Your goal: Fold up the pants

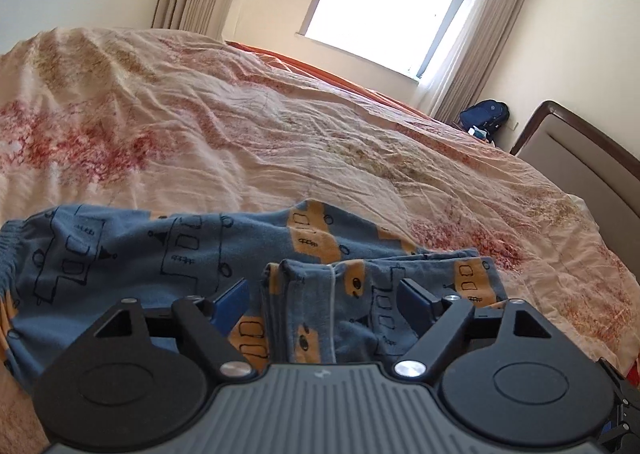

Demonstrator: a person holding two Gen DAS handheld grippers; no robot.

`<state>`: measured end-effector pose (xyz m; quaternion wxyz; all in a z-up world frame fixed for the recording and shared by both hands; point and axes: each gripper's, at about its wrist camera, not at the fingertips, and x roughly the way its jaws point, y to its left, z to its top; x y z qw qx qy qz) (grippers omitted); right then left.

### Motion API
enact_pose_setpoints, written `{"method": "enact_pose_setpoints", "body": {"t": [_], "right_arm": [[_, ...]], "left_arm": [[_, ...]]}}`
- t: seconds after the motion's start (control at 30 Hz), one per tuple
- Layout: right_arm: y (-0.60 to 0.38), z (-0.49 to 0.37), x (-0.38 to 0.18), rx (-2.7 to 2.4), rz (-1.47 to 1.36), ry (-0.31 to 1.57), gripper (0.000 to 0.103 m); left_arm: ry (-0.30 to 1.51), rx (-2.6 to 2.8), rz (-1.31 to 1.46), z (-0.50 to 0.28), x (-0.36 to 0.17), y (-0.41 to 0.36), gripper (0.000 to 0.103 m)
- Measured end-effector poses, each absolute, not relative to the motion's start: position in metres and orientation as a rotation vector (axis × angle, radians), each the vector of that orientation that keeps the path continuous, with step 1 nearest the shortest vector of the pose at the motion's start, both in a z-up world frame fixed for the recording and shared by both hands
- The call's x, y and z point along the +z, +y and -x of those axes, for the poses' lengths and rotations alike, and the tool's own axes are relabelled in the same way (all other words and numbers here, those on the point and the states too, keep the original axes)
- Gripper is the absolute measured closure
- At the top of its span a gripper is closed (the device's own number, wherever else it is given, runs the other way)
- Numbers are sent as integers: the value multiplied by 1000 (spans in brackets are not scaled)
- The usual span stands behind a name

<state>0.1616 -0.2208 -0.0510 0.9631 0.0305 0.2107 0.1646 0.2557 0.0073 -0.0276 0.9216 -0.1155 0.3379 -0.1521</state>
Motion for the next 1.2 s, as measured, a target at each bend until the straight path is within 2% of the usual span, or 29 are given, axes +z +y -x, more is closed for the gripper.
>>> {"method": "enact_pose_setpoints", "body": {"t": [0.1, 0.4, 0.5, 0.63, 0.67, 0.73, 0.77, 0.8, 0.83, 0.87, 0.9, 0.97, 1.1, 1.2], "right_arm": [[-250, -153, -60, 255, -118, 430, 2], [-295, -141, -83, 170, -125, 461, 2], [-296, -141, -91, 185, -89, 472, 11], [-293, -138, -98, 219, -38, 475, 26], [-292, -138, -99, 234, -20, 471, 29], [-287, -138, -100, 263, 17, 465, 40], [-285, -138, -100, 276, 28, 462, 44], [-283, -139, -101, 285, 35, 459, 53], [-281, -140, -101, 293, 39, 456, 58], [-280, -141, -101, 299, 38, 452, 59], [-280, -142, -100, 304, 36, 443, 59], [-280, -144, -99, 311, 31, 425, 64], [-281, -146, -96, 320, 11, 389, 98], [-282, -144, -93, 333, -4, 360, 102]], "left_arm": [[671, -383, 163, -264, -19, -26, 7], [751, -611, 83, -318, -26, -117, 7], [772, -654, 29, -326, -32, -136, 15], [791, -708, -38, -332, -37, -152, 19], [798, -715, -48, -333, -38, -155, 23], [827, -721, -57, -338, -41, -159, 39], [838, -723, -57, -340, -42, -161, 52], [844, -726, -58, -341, -43, -161, 63], [845, -733, -59, -341, -43, -162, 71], [841, -742, -61, -340, -43, -163, 84], [832, -739, -67, -339, -42, -164, 89], [825, -729, -83, -338, -41, -166, 96], [802, -706, -65, -336, -35, -164, 98], [778, -700, -56, -335, -28, -162, 98]]}}
